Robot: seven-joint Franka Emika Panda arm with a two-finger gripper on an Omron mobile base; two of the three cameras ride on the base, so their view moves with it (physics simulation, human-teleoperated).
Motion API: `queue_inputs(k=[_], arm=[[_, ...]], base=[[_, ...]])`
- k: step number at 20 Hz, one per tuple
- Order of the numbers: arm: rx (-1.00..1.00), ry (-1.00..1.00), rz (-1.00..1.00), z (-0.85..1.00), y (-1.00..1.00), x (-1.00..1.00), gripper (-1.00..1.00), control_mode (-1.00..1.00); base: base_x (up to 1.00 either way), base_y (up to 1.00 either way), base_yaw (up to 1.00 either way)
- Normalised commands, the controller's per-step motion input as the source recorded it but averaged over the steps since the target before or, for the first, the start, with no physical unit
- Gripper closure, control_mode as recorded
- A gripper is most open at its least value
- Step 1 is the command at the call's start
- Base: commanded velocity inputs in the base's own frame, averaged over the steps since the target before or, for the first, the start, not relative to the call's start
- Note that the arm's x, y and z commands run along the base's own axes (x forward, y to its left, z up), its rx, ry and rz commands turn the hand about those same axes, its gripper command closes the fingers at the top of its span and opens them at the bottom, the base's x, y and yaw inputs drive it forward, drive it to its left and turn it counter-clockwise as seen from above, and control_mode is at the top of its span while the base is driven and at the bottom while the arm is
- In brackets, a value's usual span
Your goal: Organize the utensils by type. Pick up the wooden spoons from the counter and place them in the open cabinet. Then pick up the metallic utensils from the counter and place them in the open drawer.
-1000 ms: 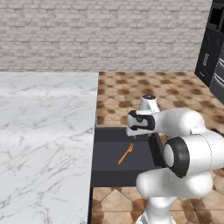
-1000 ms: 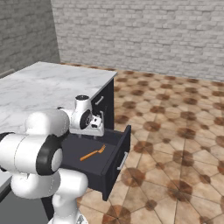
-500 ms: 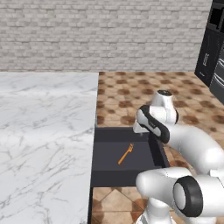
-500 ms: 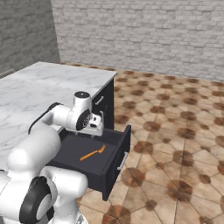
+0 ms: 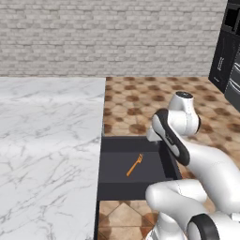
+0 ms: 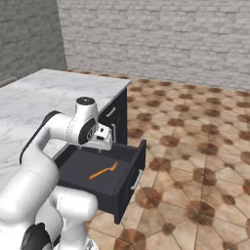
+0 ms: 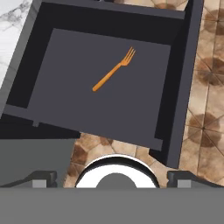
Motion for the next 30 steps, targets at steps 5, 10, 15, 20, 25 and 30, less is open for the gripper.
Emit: queue_inputs(k=[5,10,15,20,25,30], arm=[[0.0,0.05,0.0,0.03,0.0,-0.07,-1.0,-1.0],[0.0,0.0,0.0,0.0,0.0,0.0,-1.0,-1.0],[0.0,0.0,0.0,0.0,-0.04,-0.16,-1.0,-1.0],[0.02,-0.15,-0.02,0.0,-0.07,-0.45,-1.0,-1.0],[0.0,-0.25,0.0,0.0,-0.03,-0.44,-1.0,-1.0],[0.02,-0.28,-0.03,0.0,-0.1,-0.45,-1.0,-1.0]], base=[[0.0,0.0,0.0],[0.0,0.0,0.0],[0.0,0.0,0.0],[0.0,0.0,0.0],[0.0,0.0,0.0],[0.0,0.0,0.0]])
